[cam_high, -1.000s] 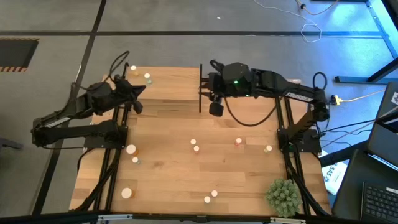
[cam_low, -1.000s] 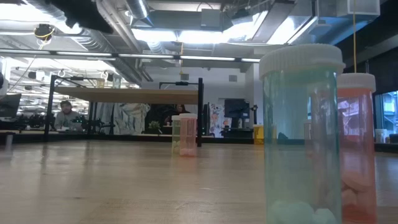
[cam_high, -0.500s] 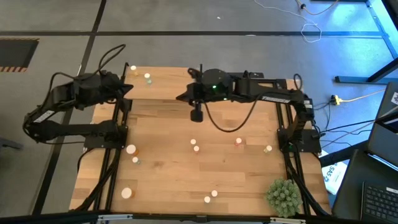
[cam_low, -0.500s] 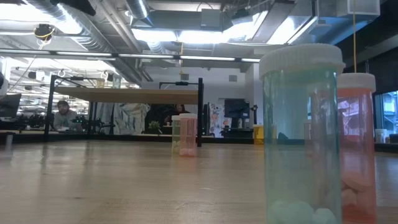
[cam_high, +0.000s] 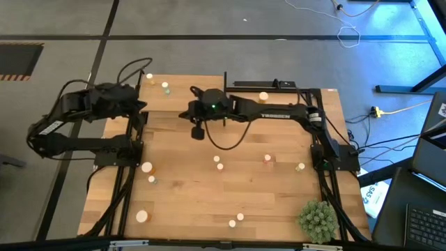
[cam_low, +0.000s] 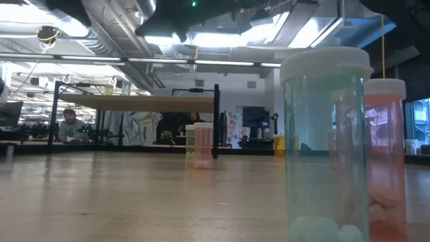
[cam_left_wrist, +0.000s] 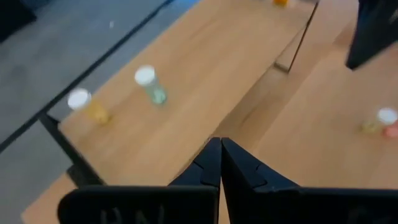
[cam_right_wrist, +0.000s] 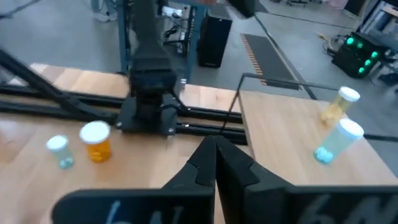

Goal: Pick and place medicine bottles onto shelf by color
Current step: Put the top right small blue pill on the shelf

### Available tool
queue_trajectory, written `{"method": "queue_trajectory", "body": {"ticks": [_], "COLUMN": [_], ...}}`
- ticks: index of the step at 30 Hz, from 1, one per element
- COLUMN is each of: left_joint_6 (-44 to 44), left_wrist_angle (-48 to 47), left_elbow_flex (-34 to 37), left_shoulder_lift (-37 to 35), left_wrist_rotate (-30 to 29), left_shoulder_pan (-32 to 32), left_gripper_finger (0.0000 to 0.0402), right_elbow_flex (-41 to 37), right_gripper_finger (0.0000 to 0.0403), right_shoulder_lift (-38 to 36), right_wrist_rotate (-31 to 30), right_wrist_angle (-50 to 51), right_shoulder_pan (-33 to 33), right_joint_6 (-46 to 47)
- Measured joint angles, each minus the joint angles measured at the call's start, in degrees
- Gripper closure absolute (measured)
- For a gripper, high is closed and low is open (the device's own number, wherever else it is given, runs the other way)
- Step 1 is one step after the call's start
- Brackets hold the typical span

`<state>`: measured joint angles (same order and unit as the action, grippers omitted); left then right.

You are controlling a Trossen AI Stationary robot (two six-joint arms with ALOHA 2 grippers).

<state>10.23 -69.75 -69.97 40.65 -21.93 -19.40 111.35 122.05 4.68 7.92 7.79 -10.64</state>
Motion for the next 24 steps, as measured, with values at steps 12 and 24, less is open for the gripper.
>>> {"method": "queue_trajectory", "body": {"ticks": [12, 24], "left_joint_6": [7.6, 15.4], "left_wrist_angle": [1.4, 8.8], "left_elbow_flex": [8.7, 10.1], "left_shoulder_lift": [3.0, 16.8], "left_wrist_rotate": [0.0, -0.5], "left_shoulder_pan": [-0.8, -12.3], "left_gripper_finger": [0.0402, 0.0402], "right_elbow_flex": [0.0, 0.1], "right_gripper_finger": [0.0399, 0.0398], "right_shoulder_lift": [-5.0, -18.9], "right_wrist_rotate": [0.0, 1.5], "right_wrist_angle": [5.4, 17.3], "right_shoulder_pan": [1.3, 1.0], "right_joint_6": [-1.7, -5.6]}}
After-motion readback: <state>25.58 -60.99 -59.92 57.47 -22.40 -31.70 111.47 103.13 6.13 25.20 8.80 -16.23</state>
